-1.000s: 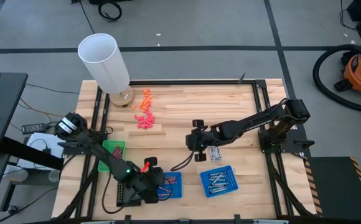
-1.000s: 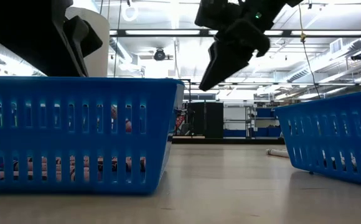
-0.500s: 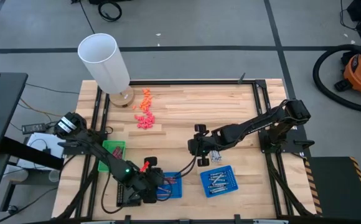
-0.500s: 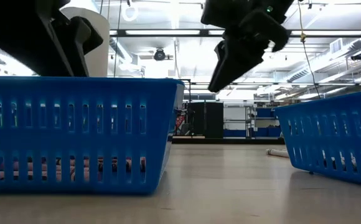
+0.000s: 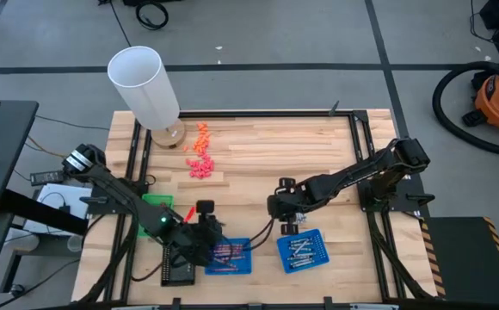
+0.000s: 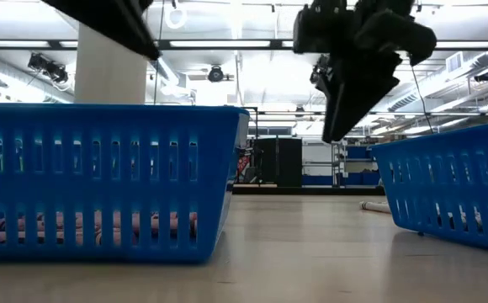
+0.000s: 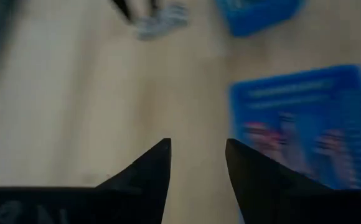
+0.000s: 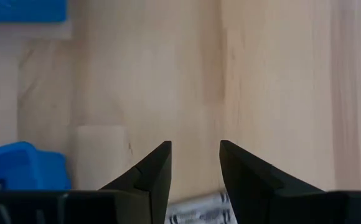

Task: Sort crayons
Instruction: Put the white crayon into the black basket

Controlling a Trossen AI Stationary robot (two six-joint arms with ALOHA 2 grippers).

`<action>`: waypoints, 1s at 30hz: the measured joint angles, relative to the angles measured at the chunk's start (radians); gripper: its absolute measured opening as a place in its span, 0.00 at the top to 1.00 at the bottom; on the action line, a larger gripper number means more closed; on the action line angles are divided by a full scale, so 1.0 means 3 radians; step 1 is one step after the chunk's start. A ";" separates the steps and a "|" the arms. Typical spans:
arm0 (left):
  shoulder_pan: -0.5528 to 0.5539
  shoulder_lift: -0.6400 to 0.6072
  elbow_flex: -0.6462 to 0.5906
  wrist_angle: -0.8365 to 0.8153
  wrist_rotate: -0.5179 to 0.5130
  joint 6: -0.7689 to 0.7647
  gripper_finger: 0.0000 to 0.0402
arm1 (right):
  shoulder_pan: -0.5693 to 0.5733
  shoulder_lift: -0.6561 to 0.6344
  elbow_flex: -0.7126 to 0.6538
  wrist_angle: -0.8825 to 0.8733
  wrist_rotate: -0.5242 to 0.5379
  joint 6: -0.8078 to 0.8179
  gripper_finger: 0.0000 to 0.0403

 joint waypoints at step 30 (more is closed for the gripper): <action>0.0601 0.0248 -0.0007 0.1207 0.0218 0.1812 0.59 | 0.0016 0.0017 -0.0643 -0.0732 0.0007 0.1964 0.64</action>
